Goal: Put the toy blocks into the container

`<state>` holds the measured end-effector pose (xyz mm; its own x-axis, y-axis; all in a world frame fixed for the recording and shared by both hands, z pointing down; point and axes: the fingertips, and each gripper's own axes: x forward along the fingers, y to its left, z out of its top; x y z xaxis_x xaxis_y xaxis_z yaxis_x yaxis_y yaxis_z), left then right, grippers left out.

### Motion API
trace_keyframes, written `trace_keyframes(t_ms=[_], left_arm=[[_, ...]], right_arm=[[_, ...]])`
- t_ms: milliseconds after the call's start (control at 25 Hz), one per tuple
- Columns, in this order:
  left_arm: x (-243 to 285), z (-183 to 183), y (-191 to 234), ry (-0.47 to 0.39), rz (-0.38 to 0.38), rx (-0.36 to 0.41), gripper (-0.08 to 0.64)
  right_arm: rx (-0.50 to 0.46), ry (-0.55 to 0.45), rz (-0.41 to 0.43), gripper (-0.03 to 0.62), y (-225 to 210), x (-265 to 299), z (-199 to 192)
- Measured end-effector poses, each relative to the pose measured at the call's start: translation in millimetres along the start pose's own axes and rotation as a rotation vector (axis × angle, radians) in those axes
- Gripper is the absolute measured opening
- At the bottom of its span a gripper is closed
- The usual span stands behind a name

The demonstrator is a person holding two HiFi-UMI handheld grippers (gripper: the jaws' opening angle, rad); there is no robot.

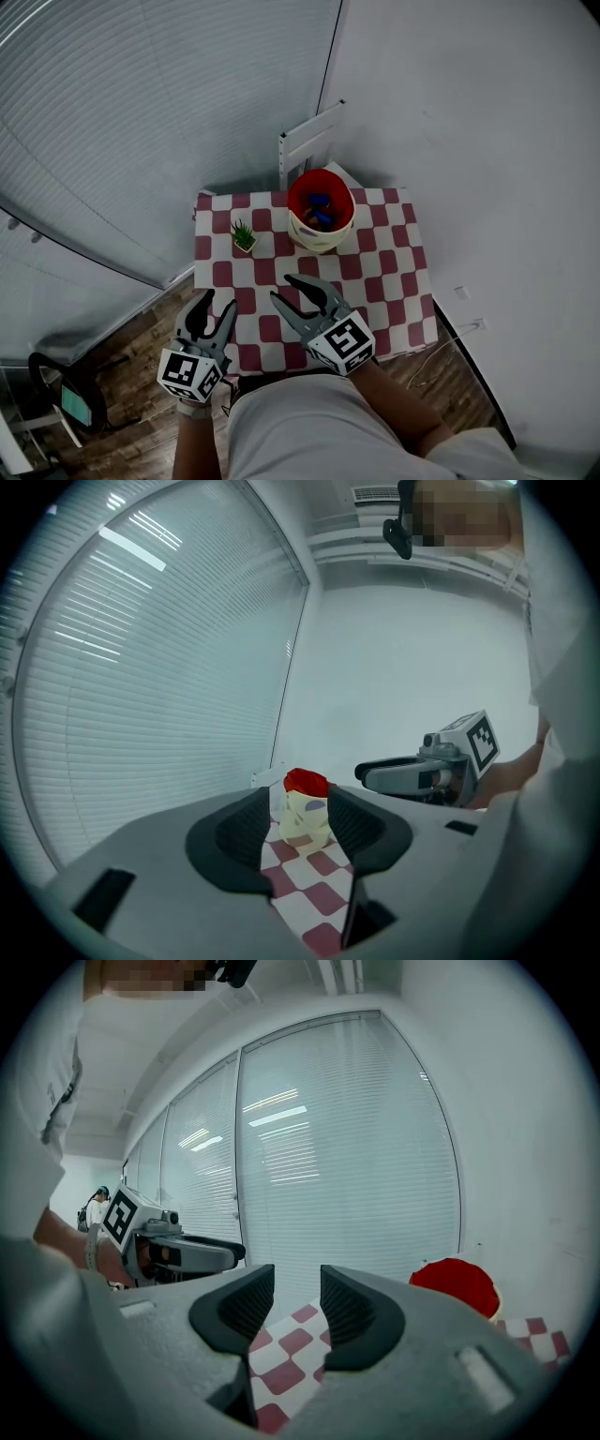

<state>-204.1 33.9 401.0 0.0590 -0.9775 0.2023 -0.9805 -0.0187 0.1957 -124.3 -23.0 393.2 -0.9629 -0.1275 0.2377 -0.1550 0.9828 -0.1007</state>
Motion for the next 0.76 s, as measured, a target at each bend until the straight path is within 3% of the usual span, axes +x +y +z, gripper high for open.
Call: trace_keyframes(t_ms=[760], left_arm=[[-3.3,-5.0,-11.1,0.006,-0.074,-0.022,0.176]], right_arm=[[0.021,0.011,-0.034,0.143,7.0,-11.0,-5.9]])
